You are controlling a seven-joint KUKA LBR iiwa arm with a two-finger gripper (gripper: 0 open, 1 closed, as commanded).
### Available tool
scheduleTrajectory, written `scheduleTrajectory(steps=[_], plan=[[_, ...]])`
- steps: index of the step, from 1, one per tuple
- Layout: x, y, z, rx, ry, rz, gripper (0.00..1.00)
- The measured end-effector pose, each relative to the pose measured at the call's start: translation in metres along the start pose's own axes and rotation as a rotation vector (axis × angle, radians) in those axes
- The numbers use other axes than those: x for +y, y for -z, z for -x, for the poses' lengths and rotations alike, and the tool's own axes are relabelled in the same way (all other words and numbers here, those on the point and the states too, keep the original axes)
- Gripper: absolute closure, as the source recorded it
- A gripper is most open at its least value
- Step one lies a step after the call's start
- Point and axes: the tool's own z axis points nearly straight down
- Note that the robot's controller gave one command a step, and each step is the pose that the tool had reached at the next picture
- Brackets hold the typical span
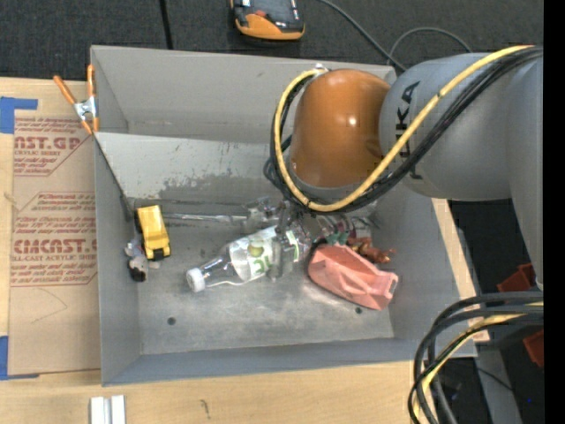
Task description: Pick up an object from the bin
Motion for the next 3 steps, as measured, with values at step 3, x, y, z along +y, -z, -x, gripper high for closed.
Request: scheduleTrajectory(steps=[3], plan=[[-0.005, 0.125, -0.017, 0.003, 0.021, -0.001, 1.0]])
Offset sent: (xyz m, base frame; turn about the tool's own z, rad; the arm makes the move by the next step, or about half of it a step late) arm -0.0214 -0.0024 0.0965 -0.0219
